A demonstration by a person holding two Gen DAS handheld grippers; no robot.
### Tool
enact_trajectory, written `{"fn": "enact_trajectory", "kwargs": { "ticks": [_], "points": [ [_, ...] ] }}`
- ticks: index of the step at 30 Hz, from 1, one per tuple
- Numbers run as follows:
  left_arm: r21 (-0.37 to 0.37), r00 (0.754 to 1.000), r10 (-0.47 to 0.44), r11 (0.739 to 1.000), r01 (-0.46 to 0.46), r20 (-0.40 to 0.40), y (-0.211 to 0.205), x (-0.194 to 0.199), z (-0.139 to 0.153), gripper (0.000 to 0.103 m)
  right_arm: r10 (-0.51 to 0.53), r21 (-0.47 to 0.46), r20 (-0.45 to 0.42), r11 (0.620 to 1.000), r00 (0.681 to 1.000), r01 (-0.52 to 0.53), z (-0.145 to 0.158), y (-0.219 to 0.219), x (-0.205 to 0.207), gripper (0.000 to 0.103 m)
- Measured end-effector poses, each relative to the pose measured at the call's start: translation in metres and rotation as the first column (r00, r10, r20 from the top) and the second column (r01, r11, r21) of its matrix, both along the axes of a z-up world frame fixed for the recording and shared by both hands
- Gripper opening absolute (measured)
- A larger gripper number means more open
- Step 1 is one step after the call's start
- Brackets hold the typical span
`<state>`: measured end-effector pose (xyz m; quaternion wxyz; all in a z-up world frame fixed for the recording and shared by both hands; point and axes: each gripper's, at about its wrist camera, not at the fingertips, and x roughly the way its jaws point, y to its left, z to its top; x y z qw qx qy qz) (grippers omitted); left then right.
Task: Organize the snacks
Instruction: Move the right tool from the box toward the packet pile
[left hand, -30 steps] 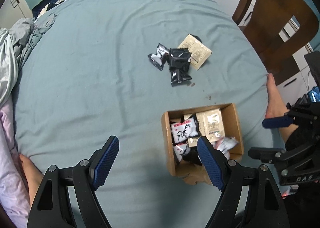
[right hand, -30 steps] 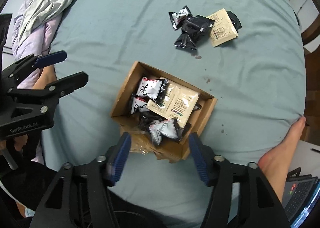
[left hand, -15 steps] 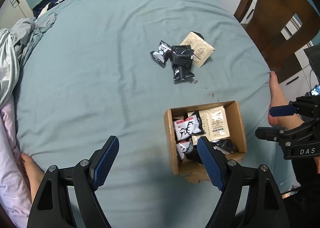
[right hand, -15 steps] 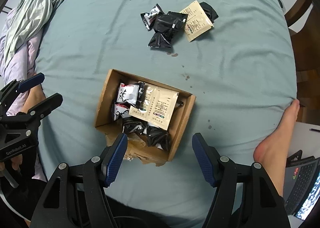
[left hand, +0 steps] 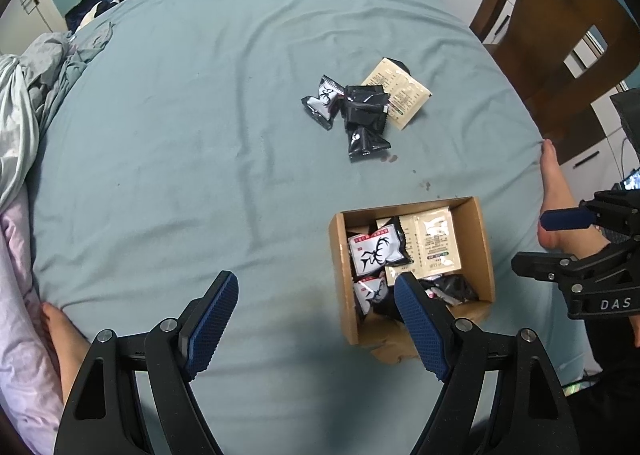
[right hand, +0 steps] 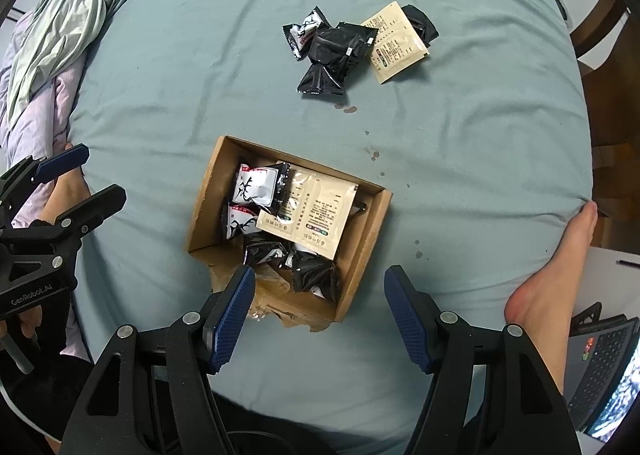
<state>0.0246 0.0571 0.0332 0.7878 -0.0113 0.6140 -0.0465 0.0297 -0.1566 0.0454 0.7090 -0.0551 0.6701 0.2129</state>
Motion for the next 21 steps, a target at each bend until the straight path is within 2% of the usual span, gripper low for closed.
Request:
{"fn": "enact_trajectory", "kwargs": {
  "ticks": [7, 15, 21],
  "points": [
    [0.002, 1.000, -0.010, 1.000, 0.010, -0.012, -0.001, -0.002, -0.004, 0.081, -0.010, -0.046, -0.028, 0.999, 1.000, 0.009, -0.019, 0.007, 0.001, 0.066],
    [0.002, 0.999, 0.008, 1.000, -0.008, -0.049, -0.001, 0.001, -0.015, 0.081, -0.073, -0.019, -0.040, 0.997, 0.997, 0.072, -0.029, 0.004, 0.011, 0.066],
    [0.023, 0.997, -0.014, 1.000, 0.016, -0.077, -0.010, 0.000, -0.024, 0.081, -0.088, 0.010, -0.074, 0.996, 0.993, 0.089, -0.037, 0.001, 0.017, 0.066]
  ]
}}
